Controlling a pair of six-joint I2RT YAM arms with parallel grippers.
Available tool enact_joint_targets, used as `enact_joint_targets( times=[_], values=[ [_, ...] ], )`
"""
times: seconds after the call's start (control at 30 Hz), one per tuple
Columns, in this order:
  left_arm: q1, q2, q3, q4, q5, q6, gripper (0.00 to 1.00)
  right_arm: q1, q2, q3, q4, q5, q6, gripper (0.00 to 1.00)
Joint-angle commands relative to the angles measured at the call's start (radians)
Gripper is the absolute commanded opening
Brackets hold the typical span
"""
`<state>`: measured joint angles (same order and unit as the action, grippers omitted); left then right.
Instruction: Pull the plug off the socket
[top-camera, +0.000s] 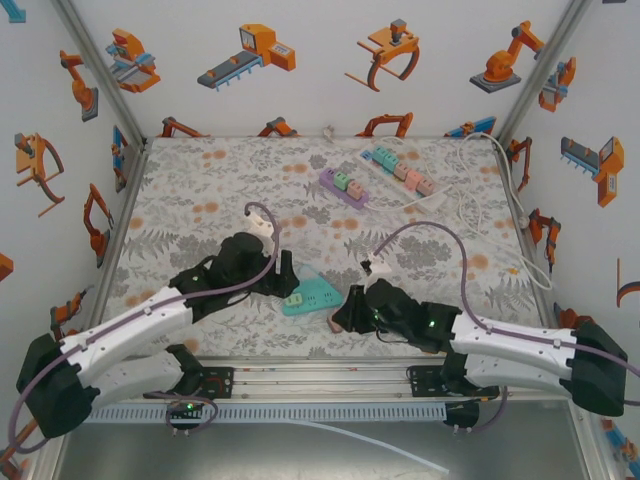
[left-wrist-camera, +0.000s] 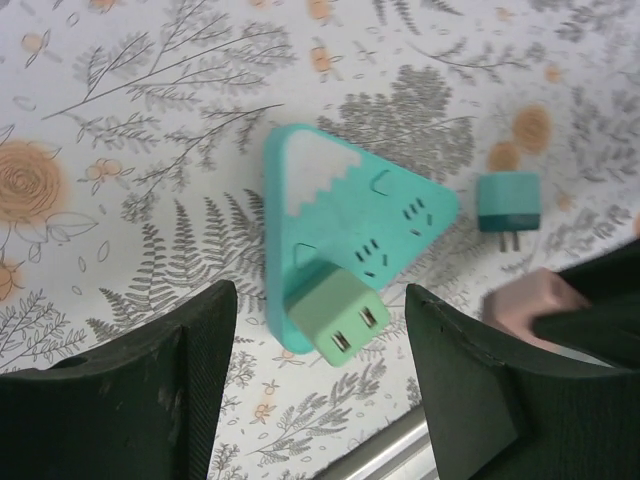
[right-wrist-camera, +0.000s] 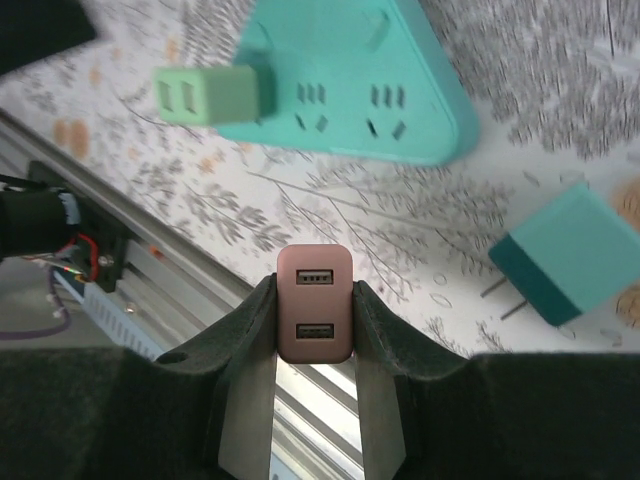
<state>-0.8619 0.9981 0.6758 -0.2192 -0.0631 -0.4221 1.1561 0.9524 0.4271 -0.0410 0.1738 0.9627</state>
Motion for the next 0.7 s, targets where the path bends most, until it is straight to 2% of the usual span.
enact_joint_targets(
  times=[0.0,0.17,0.43,0.67],
  values=[
    [-0.017,-0.058,-0.040,0.012,0.076,0.074,0.68,0.018,0.021,-0.019,0.107,0.106,0.125,0.05],
    [-0.023,-0.119,-0.106,0.067,0.154,0.079,0.80,0.020,0.052,-0.066,0.121,0.121,0.136,0.08],
    [-0.025,-0.181,-0.150,0.086,0.098,0.071,1.00,0.023,0.125,-0.085,0.143,0.111,0.134,0.23],
    [-0.025,-0.207,-0.168,0.084,0.072,0.063,0.97,0.039,0.127,-0.105,0.119,0.142,0.157,0.41]
  ],
)
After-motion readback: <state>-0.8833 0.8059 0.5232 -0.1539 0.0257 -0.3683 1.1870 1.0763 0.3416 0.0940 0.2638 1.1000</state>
